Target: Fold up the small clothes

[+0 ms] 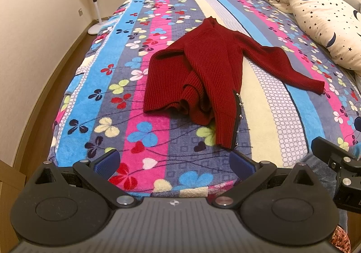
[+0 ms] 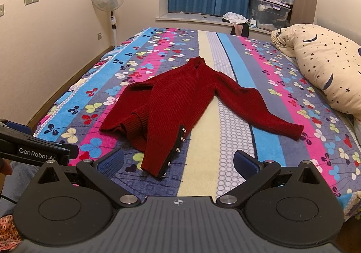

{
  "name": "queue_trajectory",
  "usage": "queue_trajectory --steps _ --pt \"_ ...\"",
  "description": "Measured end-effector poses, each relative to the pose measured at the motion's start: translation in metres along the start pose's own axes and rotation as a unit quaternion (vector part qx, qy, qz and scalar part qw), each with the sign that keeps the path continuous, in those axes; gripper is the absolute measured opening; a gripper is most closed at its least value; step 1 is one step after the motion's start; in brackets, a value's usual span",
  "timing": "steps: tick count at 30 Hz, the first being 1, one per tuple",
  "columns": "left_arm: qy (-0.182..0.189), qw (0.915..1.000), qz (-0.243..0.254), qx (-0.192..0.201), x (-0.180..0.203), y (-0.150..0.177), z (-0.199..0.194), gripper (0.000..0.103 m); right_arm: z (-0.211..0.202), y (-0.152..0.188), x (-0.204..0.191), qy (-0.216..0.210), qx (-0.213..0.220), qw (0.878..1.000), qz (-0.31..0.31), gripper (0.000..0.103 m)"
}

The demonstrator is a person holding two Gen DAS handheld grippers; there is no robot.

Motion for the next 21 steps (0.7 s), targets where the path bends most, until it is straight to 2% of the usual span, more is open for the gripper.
queue_trajectory --steps 15,21 --pt "0.002 0.9999 0.000 -0.012 -0.002 -0.004 0.009 0.103 0.007 -0.001 0.000 -0.005 -0.010 1.000 0.001 0.102" --pt "0.048 0.9986 0.013 -0.020 0.003 -0.025 0.033 0.103 0.033 -0.008 0.020 0.017 -0.016 0.999 0.033 0.102"
Point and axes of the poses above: each gripper's, at about its wrist camera, not at the fingertips, and z roughly the way its jaws point, x to its right, y to its underside, the point moved 2 cm from there along z, roughly the way its jaws point, and after that the axes turned 8 degrees about -x, right-handed, at the moved point
